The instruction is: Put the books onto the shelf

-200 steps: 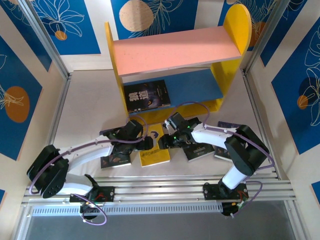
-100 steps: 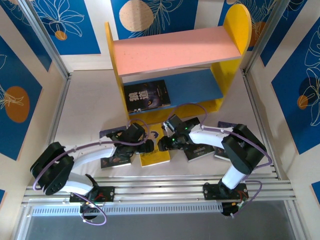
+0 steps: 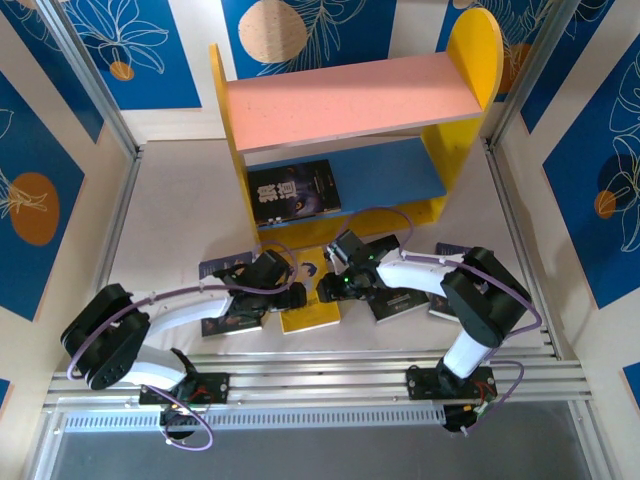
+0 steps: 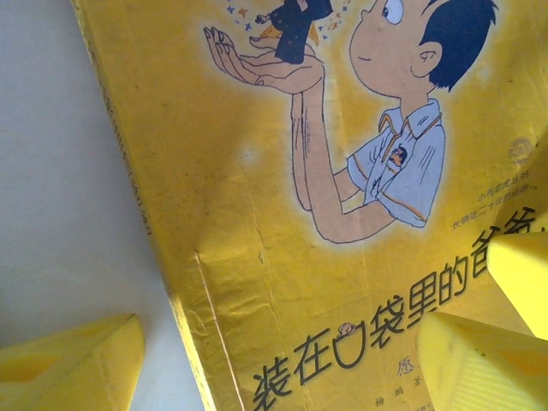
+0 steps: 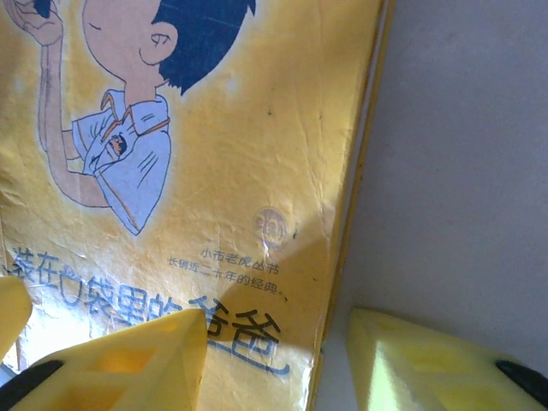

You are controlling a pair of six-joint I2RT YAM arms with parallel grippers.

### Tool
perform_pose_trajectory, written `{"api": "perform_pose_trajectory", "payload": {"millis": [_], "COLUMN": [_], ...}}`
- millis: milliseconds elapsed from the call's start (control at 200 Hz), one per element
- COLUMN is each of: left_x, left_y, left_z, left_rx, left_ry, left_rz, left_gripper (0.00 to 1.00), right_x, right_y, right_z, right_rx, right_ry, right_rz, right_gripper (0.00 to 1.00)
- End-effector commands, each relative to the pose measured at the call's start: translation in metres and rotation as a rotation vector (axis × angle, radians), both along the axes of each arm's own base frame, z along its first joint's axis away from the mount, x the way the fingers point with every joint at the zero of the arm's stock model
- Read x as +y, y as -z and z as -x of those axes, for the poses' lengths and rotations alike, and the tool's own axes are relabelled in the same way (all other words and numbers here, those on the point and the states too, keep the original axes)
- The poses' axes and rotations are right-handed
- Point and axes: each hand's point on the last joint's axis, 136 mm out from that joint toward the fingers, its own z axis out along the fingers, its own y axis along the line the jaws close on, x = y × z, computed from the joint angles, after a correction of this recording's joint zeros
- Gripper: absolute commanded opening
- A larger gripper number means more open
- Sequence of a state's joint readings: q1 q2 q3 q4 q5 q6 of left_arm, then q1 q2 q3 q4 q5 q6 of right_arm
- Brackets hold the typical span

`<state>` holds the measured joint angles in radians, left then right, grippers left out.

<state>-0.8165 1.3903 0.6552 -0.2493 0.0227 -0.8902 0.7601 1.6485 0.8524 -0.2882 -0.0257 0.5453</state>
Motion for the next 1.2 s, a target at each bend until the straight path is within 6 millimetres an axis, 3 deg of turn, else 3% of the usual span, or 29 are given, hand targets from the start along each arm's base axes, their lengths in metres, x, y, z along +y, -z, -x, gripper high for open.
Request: {"api": "perform_pose_trajectory", "payload": {"millis": [0,465,715,850,970,1196], "left_x": [-0.004,-0.007,-0.007,-0.011,-0.021,-0.037], "left_y": [0.005,0.004,0.004,0.001,-0.014,-0.069], "left_z": [0.004,0.006,0.006,0.005,0.002,-0.005], "left_rx": [0.012,0.016,0.013,0.007,-0.033,-0.185], "left_ry": [-0.001,0.012,0.021,0.031,0.06,0.105], "left_rz": [0.015,0.026,0.02,0.034,0.086,0.235], "left_gripper": [0.83,0.83,0.82,0.82,0.82,0.83], "right_x": [-0.003,-0.013,-0.015,-0.012,-0.011,-0.01], "right_y": [0.018,0.038,0.048,0.049,0.049,0.051], "right_z": [0.016,0.042,0.049,0.049,0.049,0.049], "right_rx": [0.055,0.126,0.163,0.167,0.173,0.18], "right_ry": [-0.012,-0.02,-0.028,-0.036,-0.041,-0.043], "right_rz": [0.028,0.061,0.068,0.06,0.056,0.056], "right_gripper": [0.44,0.37,0.21,0.19,0.18,0.18]}}
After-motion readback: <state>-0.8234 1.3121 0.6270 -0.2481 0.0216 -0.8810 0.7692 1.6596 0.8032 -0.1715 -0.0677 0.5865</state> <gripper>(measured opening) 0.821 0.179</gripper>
